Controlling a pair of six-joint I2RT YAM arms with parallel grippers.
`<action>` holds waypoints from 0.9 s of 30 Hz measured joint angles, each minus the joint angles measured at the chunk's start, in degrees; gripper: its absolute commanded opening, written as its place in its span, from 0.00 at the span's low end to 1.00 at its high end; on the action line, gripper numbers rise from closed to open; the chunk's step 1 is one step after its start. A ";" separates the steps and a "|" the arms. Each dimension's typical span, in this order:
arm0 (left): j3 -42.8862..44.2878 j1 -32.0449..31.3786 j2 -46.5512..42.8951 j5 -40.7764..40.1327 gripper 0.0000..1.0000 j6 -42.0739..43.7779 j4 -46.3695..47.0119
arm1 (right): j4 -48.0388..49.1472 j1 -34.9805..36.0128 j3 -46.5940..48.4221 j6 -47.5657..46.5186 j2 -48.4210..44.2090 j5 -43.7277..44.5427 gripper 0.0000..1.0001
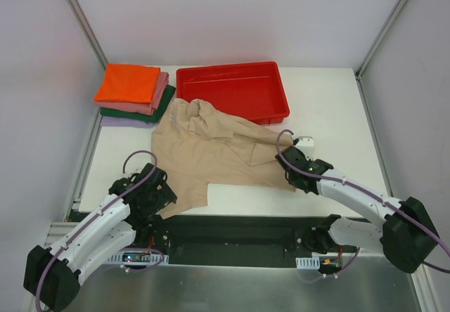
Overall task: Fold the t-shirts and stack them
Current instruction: Flatten out the tshirt
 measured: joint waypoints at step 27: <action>-2.51 0.00 1.18 5.53 0.00 -2.43 3.39 | 2.71 -6.36 -7.72 2.25 -13.38 -5.33 0.01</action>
